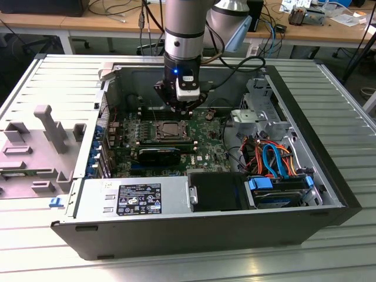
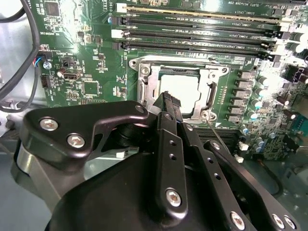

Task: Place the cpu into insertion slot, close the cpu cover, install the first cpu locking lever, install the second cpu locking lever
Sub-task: 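Install the first cpu locking lever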

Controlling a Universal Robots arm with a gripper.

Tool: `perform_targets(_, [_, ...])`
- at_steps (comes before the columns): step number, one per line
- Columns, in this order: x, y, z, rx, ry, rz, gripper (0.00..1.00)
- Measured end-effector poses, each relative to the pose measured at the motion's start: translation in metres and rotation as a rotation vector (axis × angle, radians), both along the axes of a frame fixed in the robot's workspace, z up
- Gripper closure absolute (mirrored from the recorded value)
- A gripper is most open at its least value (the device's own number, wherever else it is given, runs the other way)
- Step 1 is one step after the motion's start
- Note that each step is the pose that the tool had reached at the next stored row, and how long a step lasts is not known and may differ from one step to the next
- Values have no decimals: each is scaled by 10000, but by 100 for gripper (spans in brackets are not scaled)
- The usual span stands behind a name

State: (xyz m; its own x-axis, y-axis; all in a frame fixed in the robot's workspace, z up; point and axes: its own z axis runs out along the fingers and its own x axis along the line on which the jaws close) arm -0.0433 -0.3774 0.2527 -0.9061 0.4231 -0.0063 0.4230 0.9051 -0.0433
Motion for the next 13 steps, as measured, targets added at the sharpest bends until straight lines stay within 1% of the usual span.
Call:
perform_targets(4, [0, 0, 0, 0, 0, 222, 89])
perform_targets(13, [0, 0, 0, 0, 0, 563, 89])
